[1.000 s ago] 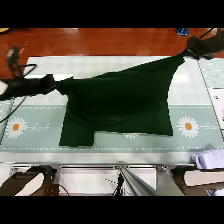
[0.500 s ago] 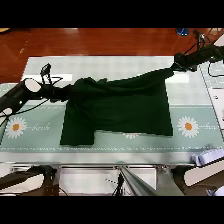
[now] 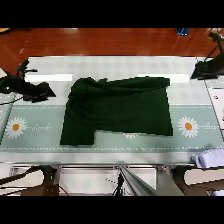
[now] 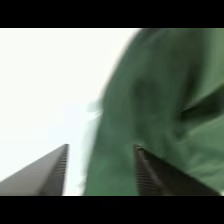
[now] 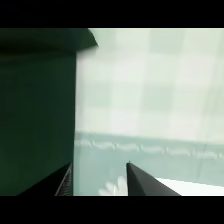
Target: Fold the shirts.
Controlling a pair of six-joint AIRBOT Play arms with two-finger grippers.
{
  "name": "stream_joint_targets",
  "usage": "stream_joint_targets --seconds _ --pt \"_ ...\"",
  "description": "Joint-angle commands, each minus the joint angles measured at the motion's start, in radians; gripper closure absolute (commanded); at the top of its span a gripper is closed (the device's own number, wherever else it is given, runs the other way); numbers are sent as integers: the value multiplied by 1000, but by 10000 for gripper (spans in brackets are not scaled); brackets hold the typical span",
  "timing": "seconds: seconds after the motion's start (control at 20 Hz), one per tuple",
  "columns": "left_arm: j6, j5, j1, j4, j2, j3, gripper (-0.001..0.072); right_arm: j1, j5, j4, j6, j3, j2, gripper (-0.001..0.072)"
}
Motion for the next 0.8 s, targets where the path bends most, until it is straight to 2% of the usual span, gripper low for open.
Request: stream_joint_targets --seconds 0.0,0.2,0.45,0.55,0.6,0.65,0.7,0.75 --pt "77 -64 42 14 -8 -65 148 -58 81 69 -10 -113 44 246" --pt "206 -4 6 -82 -53 -114 119 -92 -15 177 -55 -305 95 242" --pt "215 84 -45 -154 -152 -114 120 -93 -100 177 -69 -403 132 242" --pt "249 84 -70 -201 -196 -114 121 -93 -103 177 -69 -406 133 242" --pt "261 84 -84 -222 -214 -113 145 -93 -103 176 -69 -406 133 242" --pt "261 85 -97 -232 -227 -113 285 -93 -102 177 -69 -406 133 242" --pt "261 87 -109 -231 -237 -114 510 -93 -100 175 -69 -406 135 242" --pt "260 86 -116 -230 -243 -114 642 -93 -96 170 -69 -406 140 242"
